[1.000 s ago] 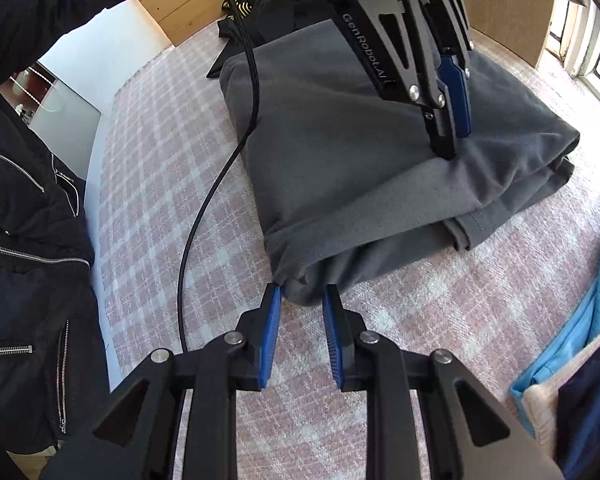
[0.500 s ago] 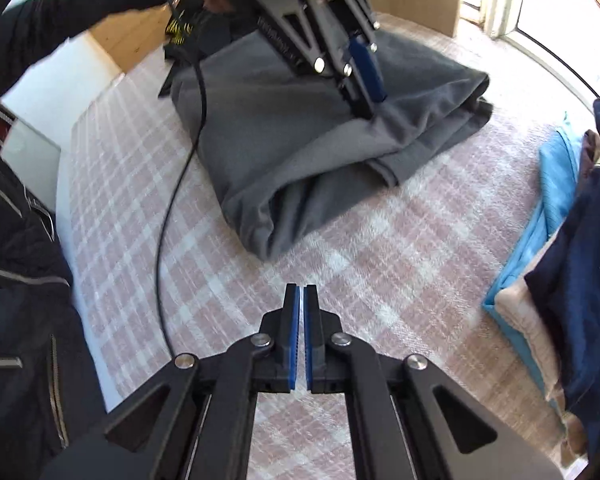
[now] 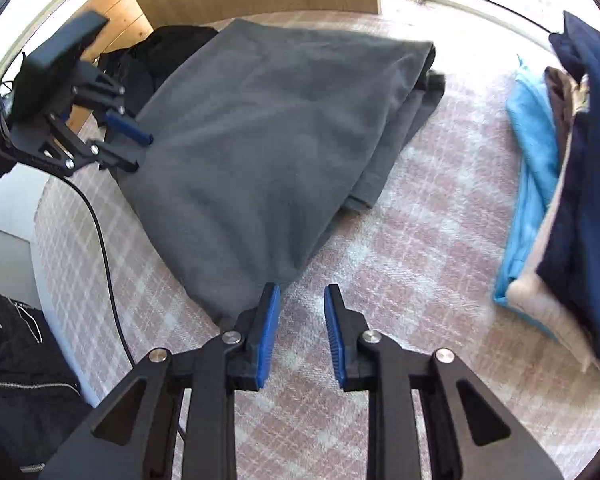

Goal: Fold clothes
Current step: 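Grasp the grey sweatshirt edge with the left tool while the right tool grasps beside it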

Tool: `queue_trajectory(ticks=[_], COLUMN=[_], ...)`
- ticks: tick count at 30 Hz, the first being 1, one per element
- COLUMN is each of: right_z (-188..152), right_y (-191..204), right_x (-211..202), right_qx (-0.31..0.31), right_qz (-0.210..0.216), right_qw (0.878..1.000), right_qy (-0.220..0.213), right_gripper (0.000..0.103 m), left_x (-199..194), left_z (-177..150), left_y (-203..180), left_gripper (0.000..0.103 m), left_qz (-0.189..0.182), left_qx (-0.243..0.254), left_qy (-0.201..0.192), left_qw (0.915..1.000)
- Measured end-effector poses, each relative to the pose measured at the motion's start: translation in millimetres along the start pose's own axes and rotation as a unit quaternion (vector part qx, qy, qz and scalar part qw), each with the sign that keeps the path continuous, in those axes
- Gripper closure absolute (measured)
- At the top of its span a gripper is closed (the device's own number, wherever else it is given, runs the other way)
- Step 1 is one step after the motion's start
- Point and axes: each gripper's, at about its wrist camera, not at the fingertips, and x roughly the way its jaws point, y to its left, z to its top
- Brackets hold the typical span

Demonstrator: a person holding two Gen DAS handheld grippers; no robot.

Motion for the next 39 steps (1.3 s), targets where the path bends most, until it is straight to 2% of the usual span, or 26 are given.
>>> queue_trajectory(ticks=[2, 5, 6, 8, 10, 12, 14, 16, 17, 18, 22, 25, 28, 32, 36, 39], right_z=[14.1, 42.8, 50.0, 57.6, 65.2, 65.9, 66.2, 75.7, 81.8, 88.8, 124.7, 136.8, 141.5, 139.3, 142.1, 141.3], right_y=[17.2, 34.4, 33.0, 12.0, -9.0, -19.9, -20.0, -23.8, -27.2, -31.1, -46.0, -61.4, -66.8, -49.6, -41.8, -47.4], right_x=[-10.6, 4.5, 12.3, 32.3, 52.3, 53.6, 42.8, 32.1, 27.9, 26.6, 40.4, 60.7, 72.6, 75.2, 82.9, 81.7], right_qx=[-0.011, -0.029, -0.023, 0.024, 0.070, 0.097, 0.099, 0.106, 0.114, 0.121, 0.144, 0.165, 0.166, 0.117, 0.099, 0.114], right_qz=[0.016, -0.012, -0.019, -0.013, -0.008, -0.002, -0.024, -0.050, -0.059, -0.061, -0.027, -0.013, -0.031, -0.066, -0.087, -0.069], right_qw=[0.999, 0.998, 0.998, 0.999, 0.998, 0.995, 0.995, 0.993, 0.992, 0.990, 0.989, 0.986, 0.986, 0.991, 0.991, 0.991], right_qy=[-0.032, -0.049, -0.047, -0.022, 0.003, 0.021, 0.023, -0.004, -0.018, -0.027, -0.031, -0.010, 0.013, 0.021, 0.025, 0.021], right_gripper=[0.080, 0.077, 0.072, 0.071, 0.074, 0.075, 0.075, 0.071, 0.063, 0.059, 0.059, 0.059, 0.059, 0.059, 0.058, 0.057], left_x=[-16.2, -32.9, -30.8, -9.4, -17.6, -28.7, -45.0, -64.5, -67.2, -68.5, -22.6, -23.8, -19.3, -6.6, -5.3, 1.5], left_z=[0.0, 12.0, 17.6, 27.0, 23.5, 18.9, 14.9, 14.2, 17.8, 22.3, 56.1, 66.6, 71.6, 77.9, 83.2, 86.9], left_y=[6.3, 20.9, 28.8, 45.5, 61.3, 76.9, 93.4, 117.0, 129.3, 141.5, 169.1, 171.2, 171.3, 171.4, 173.3, 171.8], left_gripper=[0.076, 0.076, 0.076, 0.075, 0.079, 0.080, 0.074, 0.067, 0.063, 0.063, 0.061, 0.061, 0.055, 0.055, 0.051, 0.044], left_qz=[-0.010, -0.017, -0.025, -0.015, -0.016, -0.018, -0.014, -0.009, -0.008, -0.007, -0.010, 0.036, 0.053, 0.058, 0.034, 0.012], left_qx=[-0.015, -0.025, -0.033, -0.042, -0.060, -0.079, -0.099, -0.136, -0.154, -0.172, -0.207, -0.180, -0.150, -0.120, -0.114, -0.101], left_qy=[-0.037, -0.085, -0.092, -0.077, -0.082, -0.090, -0.111, -0.133, -0.135, -0.137, -0.108, -0.101, -0.083, -0.048, -0.040, -0.025], left_qw=[0.9991, 0.9959, 0.9949, 0.9960, 0.9947, 0.9927, 0.9888, 0.9817, 0.9787, 0.9756, 0.9723, 0.9778, 0.9837, 0.9899, 0.9921, 0.9944])
